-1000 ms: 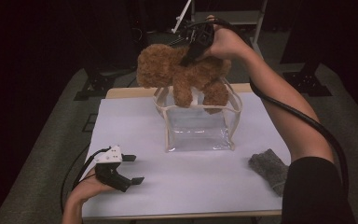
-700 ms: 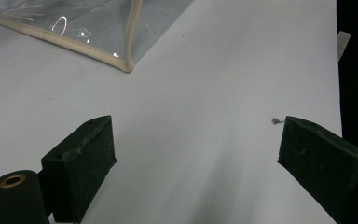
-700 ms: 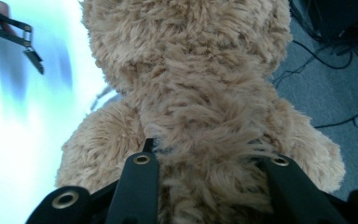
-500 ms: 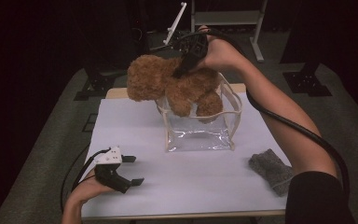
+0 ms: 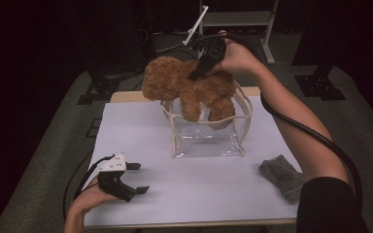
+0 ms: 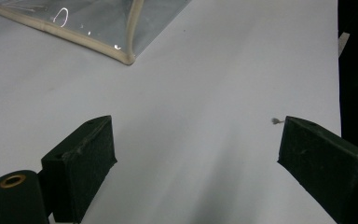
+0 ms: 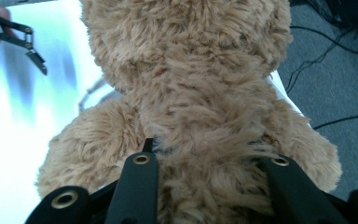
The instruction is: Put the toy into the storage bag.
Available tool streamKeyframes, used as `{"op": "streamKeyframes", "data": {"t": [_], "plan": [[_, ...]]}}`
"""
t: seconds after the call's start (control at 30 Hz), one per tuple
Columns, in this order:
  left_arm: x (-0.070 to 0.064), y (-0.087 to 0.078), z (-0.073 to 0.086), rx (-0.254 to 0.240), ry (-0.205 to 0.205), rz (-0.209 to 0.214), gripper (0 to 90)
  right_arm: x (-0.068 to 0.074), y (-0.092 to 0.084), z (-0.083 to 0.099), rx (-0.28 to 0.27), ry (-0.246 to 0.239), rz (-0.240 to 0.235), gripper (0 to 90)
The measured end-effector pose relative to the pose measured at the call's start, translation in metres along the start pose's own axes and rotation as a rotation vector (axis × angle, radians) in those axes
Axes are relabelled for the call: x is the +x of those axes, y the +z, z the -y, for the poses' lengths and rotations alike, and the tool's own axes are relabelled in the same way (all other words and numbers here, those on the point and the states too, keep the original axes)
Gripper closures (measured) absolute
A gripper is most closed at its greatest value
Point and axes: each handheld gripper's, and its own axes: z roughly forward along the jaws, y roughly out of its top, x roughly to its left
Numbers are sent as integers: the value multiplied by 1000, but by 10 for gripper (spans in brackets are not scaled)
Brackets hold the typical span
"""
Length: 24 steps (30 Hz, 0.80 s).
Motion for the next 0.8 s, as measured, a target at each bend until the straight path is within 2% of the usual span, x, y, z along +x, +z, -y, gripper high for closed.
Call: {"op": "streamKeyframes", "data": {"t": [0.23, 0.43, 0.57, 0.8], "plan": [[0, 1, 0, 6, 1, 4, 97, -19, -2, 17, -26, 63, 16, 682], [-1, 2, 0, 5, 1, 7, 97, -27, -5, 31, -36, 102, 33, 680], [-1, 2, 0, 8, 3, 8, 97, -28, -7, 39, -42, 117, 32, 679], [-2, 3, 0, 8, 2, 13, 97, -17, 0, 47, -29, 94, 21, 678]]}}
